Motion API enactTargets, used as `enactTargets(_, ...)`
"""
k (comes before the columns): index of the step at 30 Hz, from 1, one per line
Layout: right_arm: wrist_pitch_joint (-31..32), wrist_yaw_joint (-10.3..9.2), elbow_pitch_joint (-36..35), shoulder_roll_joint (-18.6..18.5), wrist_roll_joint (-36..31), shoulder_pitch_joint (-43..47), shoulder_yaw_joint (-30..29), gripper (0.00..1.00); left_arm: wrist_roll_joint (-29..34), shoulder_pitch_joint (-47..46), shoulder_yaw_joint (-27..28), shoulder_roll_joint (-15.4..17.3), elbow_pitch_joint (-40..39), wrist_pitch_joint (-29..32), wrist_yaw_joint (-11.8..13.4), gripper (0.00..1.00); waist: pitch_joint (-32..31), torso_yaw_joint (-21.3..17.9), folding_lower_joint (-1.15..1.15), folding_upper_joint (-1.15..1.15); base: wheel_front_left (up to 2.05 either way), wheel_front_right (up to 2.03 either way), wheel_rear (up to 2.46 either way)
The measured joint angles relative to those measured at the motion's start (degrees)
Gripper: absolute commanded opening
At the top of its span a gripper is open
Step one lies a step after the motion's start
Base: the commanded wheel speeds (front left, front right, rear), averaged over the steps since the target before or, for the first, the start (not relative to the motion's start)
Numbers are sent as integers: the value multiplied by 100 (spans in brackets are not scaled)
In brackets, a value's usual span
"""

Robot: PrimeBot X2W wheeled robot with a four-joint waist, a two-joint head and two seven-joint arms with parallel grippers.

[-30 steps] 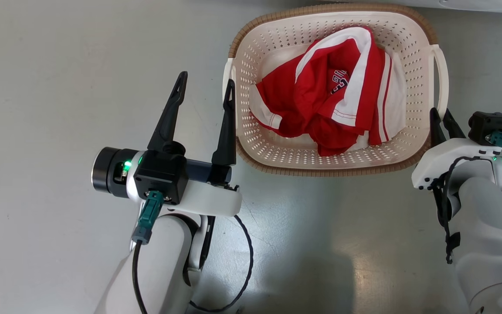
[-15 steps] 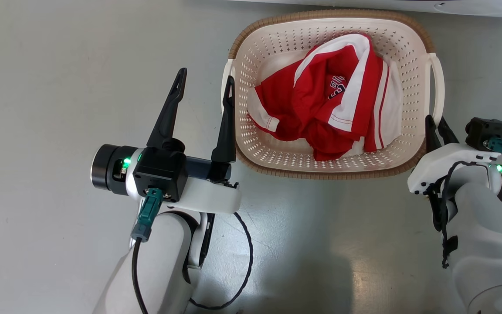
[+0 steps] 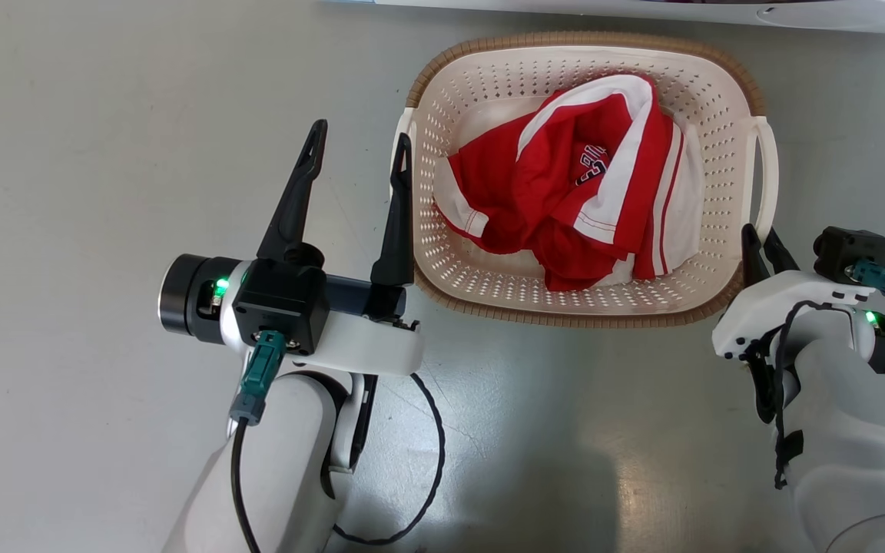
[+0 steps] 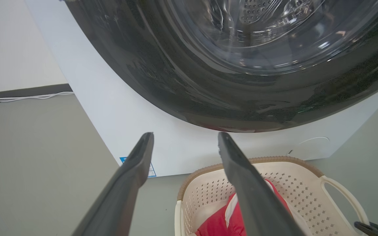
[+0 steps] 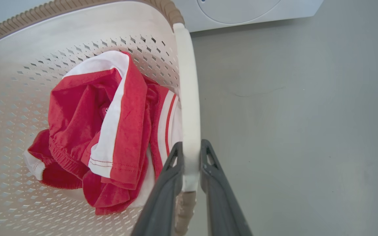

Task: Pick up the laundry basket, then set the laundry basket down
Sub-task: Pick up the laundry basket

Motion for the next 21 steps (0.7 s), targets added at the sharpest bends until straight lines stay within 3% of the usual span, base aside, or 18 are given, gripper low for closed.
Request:
enactTargets(18, -8, 0, 20, -7, 343, 94, 359, 0, 2, 0, 5, 0, 18, 0, -1, 100, -81, -60, 0, 0, 0, 0, 0)
enactTargets(21, -8, 0, 21, -4, 372, 112, 377, 22, 2, 0, 13, 0, 18, 0, -1, 100, -84, -73, 0, 0, 0, 0, 0)
